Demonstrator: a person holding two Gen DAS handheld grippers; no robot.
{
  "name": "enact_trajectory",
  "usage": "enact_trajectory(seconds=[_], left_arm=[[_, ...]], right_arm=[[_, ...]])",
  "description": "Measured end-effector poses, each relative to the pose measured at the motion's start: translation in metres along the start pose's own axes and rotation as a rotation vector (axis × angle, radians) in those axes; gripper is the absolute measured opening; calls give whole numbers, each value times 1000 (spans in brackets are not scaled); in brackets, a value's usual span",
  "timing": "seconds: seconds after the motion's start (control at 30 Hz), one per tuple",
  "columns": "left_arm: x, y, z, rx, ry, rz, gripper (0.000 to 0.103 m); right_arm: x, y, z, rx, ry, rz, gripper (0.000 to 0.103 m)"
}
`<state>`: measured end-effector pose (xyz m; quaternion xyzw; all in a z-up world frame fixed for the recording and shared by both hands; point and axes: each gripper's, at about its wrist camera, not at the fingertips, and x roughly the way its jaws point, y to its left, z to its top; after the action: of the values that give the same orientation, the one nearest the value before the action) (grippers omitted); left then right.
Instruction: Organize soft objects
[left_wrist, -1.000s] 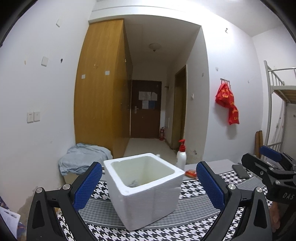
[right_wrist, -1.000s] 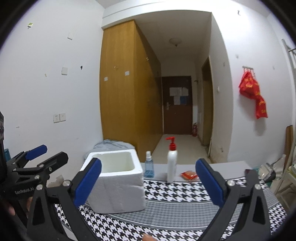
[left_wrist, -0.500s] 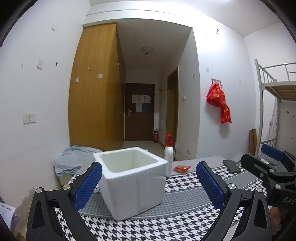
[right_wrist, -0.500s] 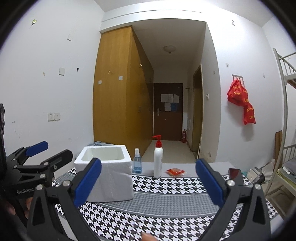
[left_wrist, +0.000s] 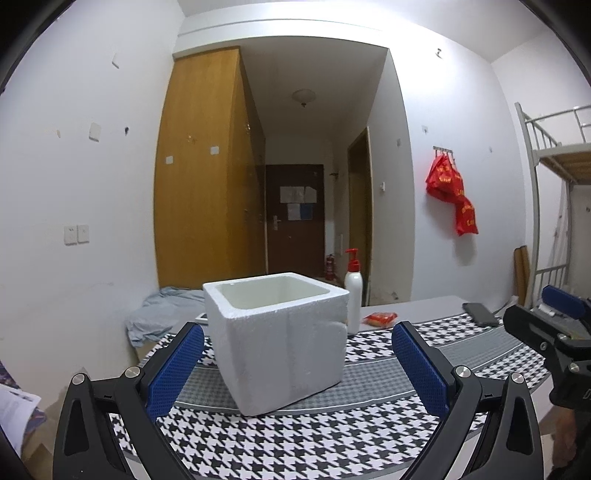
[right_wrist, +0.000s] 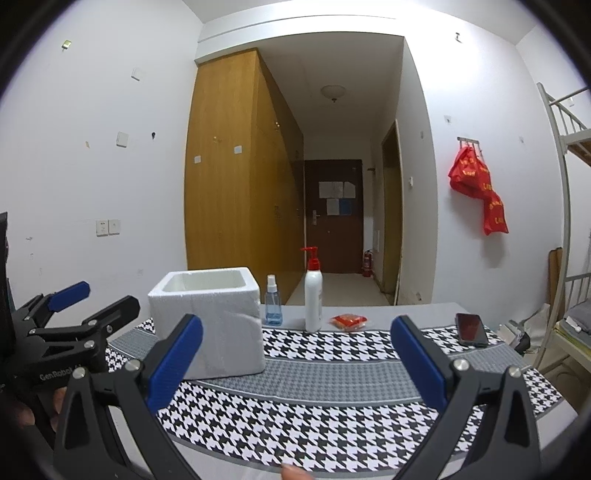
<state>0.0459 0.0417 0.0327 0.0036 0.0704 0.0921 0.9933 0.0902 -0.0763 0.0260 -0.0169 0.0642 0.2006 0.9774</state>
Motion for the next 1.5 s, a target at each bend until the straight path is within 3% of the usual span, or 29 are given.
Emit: enact_trajectory(seconds=[0.67,1.5], left_arm=[[-26,1,-39,-14,10,2,102],[-77,-7,-41,1,-49,-8,102]], right_arm=[[-22,3,-36,-5,9,-37,103],[-64,11,-37,-35,-47,-29,103]])
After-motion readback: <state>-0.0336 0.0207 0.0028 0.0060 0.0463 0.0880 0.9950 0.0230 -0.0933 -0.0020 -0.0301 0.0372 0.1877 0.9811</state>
